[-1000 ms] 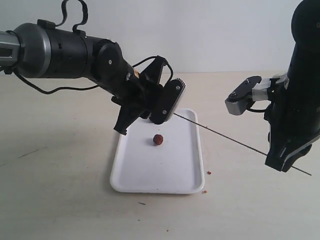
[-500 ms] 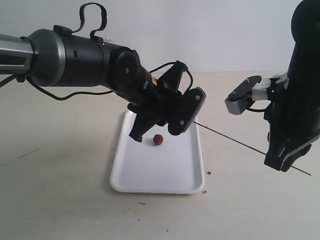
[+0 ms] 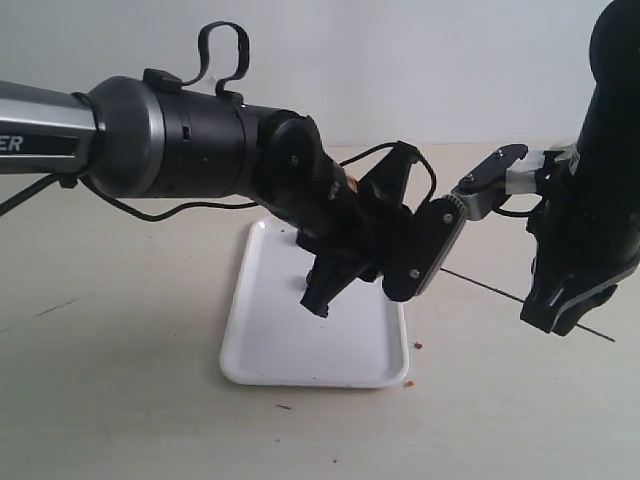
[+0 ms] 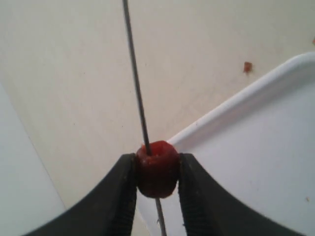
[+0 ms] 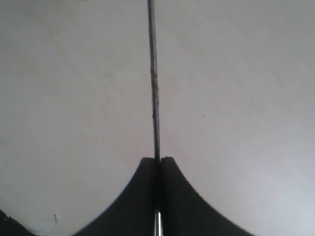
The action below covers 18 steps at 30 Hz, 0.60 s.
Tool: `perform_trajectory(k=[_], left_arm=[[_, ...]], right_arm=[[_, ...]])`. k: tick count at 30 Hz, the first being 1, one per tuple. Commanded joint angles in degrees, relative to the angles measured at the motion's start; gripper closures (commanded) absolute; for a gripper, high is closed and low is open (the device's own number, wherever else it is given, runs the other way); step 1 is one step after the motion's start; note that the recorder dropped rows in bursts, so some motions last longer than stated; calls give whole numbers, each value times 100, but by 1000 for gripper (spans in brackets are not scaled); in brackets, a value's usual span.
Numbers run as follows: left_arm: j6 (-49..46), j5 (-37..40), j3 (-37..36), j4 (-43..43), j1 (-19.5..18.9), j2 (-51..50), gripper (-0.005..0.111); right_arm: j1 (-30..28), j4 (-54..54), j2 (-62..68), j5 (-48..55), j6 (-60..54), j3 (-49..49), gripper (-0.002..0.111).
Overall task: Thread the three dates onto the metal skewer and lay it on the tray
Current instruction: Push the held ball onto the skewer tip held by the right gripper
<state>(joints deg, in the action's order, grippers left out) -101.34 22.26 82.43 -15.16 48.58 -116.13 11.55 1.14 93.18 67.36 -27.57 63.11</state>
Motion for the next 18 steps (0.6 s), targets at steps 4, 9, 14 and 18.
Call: perform_trajectory(k=[4,9,14,18], left_arm=[[161,-177,31,-399,259,80,76],[228,-220,31,-386,203,80,76],[277,-281,31,-386,203,80,76],[277,-278,31,-386,203,80,71]], right_arm=[[47,442,-38,-333,33,13,108],[47,412,-38,-322,125,13,108],[47,423,-38,-300,125,13,108],[47,423,-38,-285,125,13,108]])
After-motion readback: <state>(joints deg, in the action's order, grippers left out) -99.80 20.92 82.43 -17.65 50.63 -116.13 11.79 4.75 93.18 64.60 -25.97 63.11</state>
